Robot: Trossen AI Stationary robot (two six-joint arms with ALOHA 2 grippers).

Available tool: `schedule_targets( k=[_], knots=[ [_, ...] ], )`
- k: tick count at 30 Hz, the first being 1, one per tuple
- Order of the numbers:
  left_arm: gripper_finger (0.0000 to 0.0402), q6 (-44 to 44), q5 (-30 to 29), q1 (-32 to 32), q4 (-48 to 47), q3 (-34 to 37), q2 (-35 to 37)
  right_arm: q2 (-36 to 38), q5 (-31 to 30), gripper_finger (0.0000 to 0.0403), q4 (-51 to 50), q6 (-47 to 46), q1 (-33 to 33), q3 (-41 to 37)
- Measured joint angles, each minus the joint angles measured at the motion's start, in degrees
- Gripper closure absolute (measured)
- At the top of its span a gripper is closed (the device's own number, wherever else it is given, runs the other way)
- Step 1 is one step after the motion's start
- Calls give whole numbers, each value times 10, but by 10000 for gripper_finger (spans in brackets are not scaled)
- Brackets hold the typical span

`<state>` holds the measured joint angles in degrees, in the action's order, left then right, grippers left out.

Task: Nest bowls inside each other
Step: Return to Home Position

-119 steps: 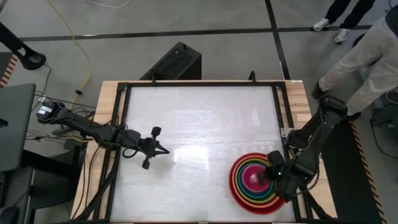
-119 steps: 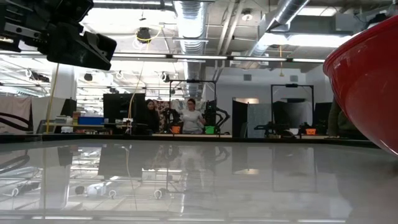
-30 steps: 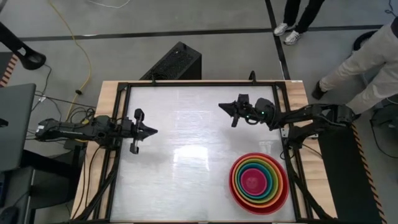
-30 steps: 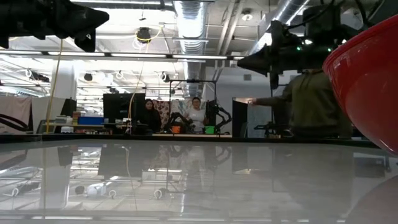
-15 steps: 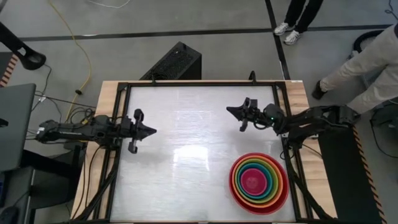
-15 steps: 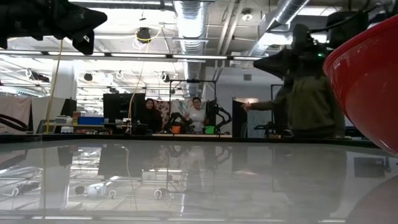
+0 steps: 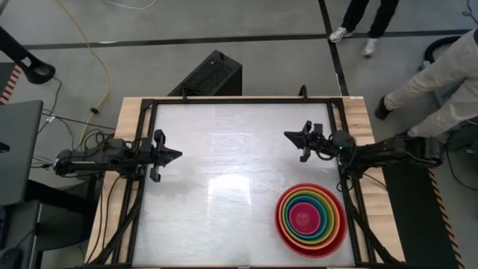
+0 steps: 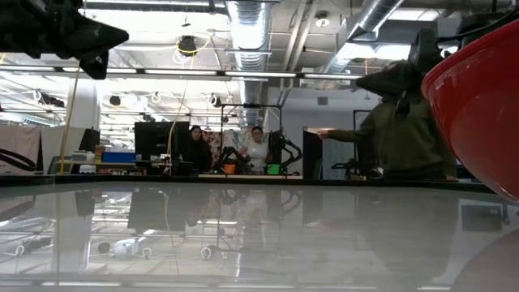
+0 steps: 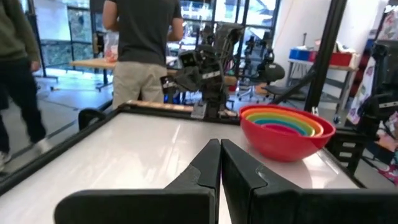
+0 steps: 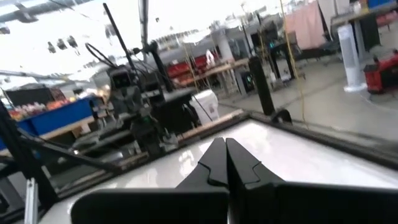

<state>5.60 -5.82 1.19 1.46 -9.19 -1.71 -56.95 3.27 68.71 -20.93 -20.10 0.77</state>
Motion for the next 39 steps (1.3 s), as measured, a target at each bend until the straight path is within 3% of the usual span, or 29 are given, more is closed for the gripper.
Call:
schedule_targets(
  k=[11, 16, 20, 28, 34, 39],
  knots=[
    [401, 12, -6, 0, -40, 19, 16, 77, -1, 400, -134, 0, -19, 0],
    [401, 17, -9, 0, 38, 85, 16, 107, -1, 400, -208, 0, -21, 0],
    [401, 15, -15, 0, 47, 85, 15, 118, -1, 398, -250, 12, -21, 0],
    [401, 10, -13, 0, 10, 85, 15, 141, 3, 397, -292, 66, -21, 0],
    [401, -24, -21, 0, 10, 86, 10, 185, 29, 396, -357, 174, -20, 0],
    [401, -53, -21, 0, 10, 86, 10, 225, 28, 396, -418, 179, -21, 0]
  ],
)
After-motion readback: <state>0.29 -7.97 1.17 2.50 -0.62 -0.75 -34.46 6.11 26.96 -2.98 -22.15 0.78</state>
